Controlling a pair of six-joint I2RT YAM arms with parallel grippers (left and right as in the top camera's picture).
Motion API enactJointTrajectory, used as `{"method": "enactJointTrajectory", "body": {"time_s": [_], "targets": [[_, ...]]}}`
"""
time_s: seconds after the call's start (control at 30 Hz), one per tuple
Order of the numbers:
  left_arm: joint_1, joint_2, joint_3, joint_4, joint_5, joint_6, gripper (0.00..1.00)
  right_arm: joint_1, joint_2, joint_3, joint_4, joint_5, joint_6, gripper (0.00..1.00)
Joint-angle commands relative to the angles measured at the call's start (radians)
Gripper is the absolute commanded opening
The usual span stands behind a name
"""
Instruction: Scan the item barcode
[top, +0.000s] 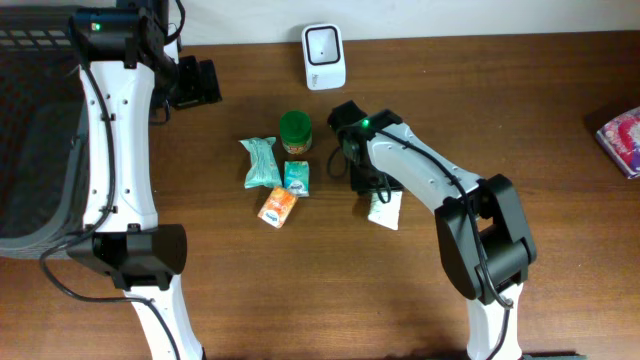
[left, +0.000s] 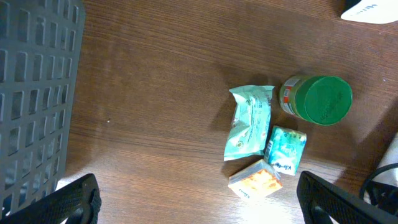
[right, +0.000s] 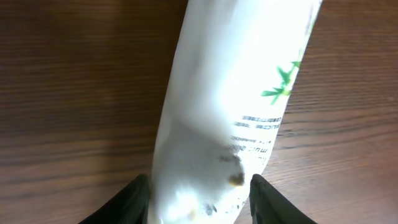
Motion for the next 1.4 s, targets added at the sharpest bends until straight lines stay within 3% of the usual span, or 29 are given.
{"method": "enactJointTrajectory", "body": {"time_s": [0.0,0.07,0.13,0.2,0.27,0.33,0.5,0.6,0.7,0.73,0.8,1.0,1.27,1.37], "targets": [[0.002,-0.017,0.006,-0.002,-0.007,0.012,0.99,0.000,0.004,0.102,-0.018,-0.029,-0.010,0.52],[0.002,-0.017,0.006,-0.002,-0.007,0.012,0.99,-0.029,0.004,0.170,-0.069,-0.029,-0.021,0.60],[0.002,-0.017,0.006,-0.002,-0.007,0.012,0.99,-0.103,0.004,0.230,-0.126,-0.046,-0.024,0.75],[0.002,-0.017,0.006,-0.002,-0.007,0.012,0.99,-0.182,0.004,0.235,-0.128,-0.174,-0.124,0.77],[0.002,-0.017,0.006,-0.002,-0.007,0.012,0.99,-0.305,0.018,0.218,-0.134,-0.499,-0.406,0.79],[0.002,-0.017,0.006,-0.002,-0.007,0.012,0.99,-0.400,0.021,0.127,-0.085,-0.783,-0.586,0.78],[0.002,-0.017,0.006,-0.002,-0.007,0.012,0.99,-0.421,0.022,-0.087,0.132,-0.930,-0.593,0.74],[0.002,-0.017,0.006,-0.002,-0.007,0.012,0.99,-0.410,0.022,-0.193,0.280,-0.934,-0.469,0.59],[0.002,-0.017,0.006,-0.002,-0.007,0.012,0.99,-0.393,0.022,-0.271,0.404,-0.931,-0.386,0.51],[0.002,-0.017,0.006,-0.002,-0.007,0.012,0.99,-0.384,0.022,-0.280,0.423,-0.930,-0.375,0.42],[0.002,-0.017,0.006,-0.002,-0.007,0.012,0.99,-0.368,0.022,-0.280,0.433,-0.931,-0.369,0.04],[-0.004,-0.017,0.006,-0.002,-0.007,0.012,0.99,-0.362,0.021,-0.025,0.460,-1.020,-0.266,0.04],[-0.005,-0.017,0.006,-0.002,-0.007,0.012,0.99,-0.334,0.035,0.049,1.067,-0.934,0.120,0.04],[-0.005,-0.017,0.006,-0.002,-0.007,0.012,0.99,-0.287,0.037,0.049,1.181,-0.814,0.121,0.04]]}}
